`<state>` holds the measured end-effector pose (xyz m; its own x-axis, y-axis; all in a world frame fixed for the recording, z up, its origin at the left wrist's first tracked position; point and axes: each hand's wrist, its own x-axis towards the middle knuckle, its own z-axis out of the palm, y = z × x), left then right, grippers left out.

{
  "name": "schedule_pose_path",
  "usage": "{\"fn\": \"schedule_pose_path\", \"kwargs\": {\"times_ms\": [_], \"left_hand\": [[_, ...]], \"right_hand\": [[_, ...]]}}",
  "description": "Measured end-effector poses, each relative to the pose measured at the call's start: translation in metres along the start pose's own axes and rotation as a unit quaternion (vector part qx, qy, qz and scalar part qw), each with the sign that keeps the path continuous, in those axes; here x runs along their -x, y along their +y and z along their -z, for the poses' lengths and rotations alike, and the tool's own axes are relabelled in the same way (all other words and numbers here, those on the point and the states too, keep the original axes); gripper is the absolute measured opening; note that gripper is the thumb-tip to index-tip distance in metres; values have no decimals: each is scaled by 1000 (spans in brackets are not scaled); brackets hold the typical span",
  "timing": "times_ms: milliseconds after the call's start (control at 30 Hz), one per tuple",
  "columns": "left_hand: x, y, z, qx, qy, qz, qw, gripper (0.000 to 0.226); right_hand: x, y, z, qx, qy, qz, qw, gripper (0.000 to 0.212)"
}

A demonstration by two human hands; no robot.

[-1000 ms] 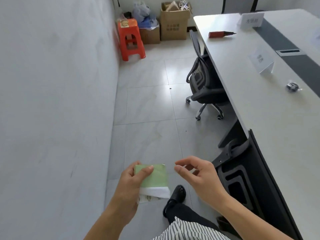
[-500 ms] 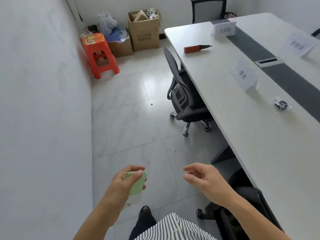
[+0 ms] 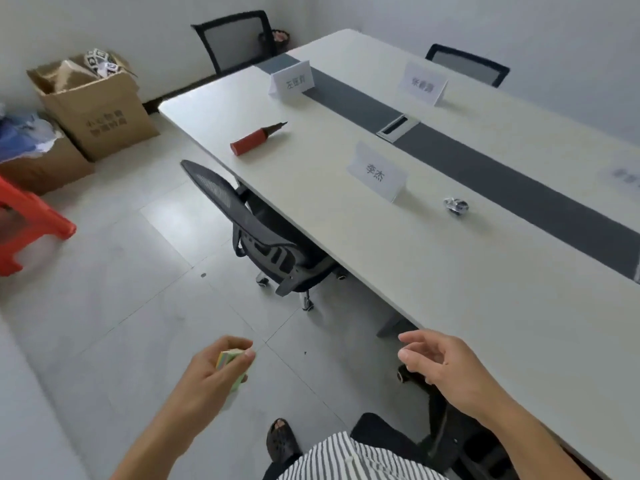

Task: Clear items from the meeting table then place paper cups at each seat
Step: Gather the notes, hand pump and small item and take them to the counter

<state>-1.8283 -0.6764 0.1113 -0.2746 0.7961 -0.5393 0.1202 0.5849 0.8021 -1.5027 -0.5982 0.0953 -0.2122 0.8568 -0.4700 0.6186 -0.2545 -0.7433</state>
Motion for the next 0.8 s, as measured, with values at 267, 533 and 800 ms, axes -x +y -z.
{"fn": "schedule_pose_path", "kwargs": {"times_ms": [267,533,800], "left_hand": [[-102,81,-24,-67,-111,-31,991,10],[-192,166,-67,-88,-113,3,990,22],[-254,218,-121,-94,-115,45,988,11]], "right_hand": [[-59,4,30,-69,54,-75,993,22],[-219,18,115,-92,109,-106,984,22],[-396,43,210,126,255,-122,951,46]]}}
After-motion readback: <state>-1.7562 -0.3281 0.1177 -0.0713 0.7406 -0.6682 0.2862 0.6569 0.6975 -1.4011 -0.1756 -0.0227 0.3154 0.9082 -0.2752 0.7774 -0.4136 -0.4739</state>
